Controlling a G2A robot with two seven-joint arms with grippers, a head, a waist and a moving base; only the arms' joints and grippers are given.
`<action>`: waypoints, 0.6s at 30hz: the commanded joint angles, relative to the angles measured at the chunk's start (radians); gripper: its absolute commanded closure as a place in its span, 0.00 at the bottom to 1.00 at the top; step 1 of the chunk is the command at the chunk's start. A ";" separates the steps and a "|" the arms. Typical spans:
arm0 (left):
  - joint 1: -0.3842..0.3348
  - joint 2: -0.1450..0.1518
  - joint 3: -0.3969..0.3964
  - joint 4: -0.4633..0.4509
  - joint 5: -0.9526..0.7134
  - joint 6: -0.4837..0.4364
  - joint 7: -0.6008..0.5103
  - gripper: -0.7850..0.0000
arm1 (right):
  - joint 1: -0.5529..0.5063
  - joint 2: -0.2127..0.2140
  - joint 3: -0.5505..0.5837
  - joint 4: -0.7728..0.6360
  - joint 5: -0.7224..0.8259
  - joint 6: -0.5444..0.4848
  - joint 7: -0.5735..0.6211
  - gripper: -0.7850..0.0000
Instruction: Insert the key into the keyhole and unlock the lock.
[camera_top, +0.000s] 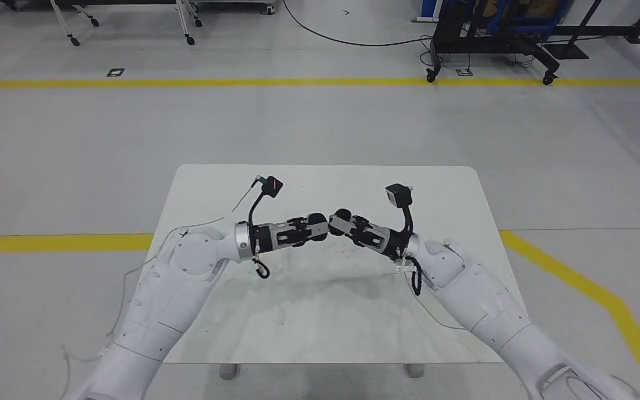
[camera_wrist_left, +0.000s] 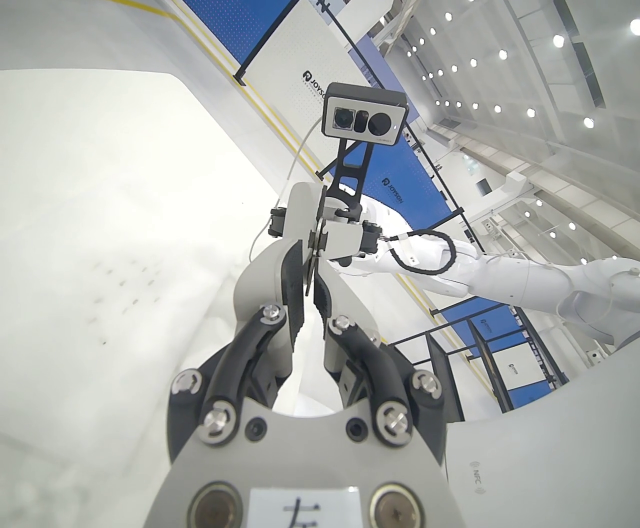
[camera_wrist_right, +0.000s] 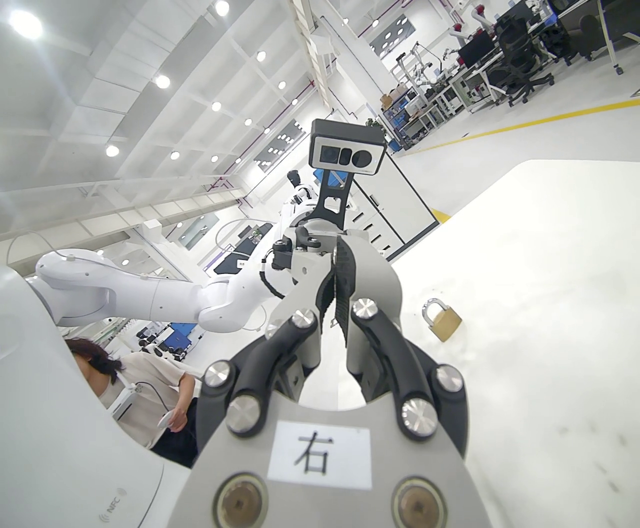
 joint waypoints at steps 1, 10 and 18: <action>-0.001 0.000 0.000 0.002 0.001 0.002 0.007 1.00 | -0.001 -0.001 0.004 0.003 -0.001 -0.001 0.003 1.00; 0.005 0.004 -0.010 0.005 0.002 -0.010 0.021 1.00 | -0.019 -0.001 0.036 0.001 0.002 -0.016 0.013 1.00; 0.007 0.008 -0.020 -0.003 -0.007 -0.009 0.030 1.00 | -0.031 -0.001 0.047 -0.014 0.011 -0.006 0.050 1.00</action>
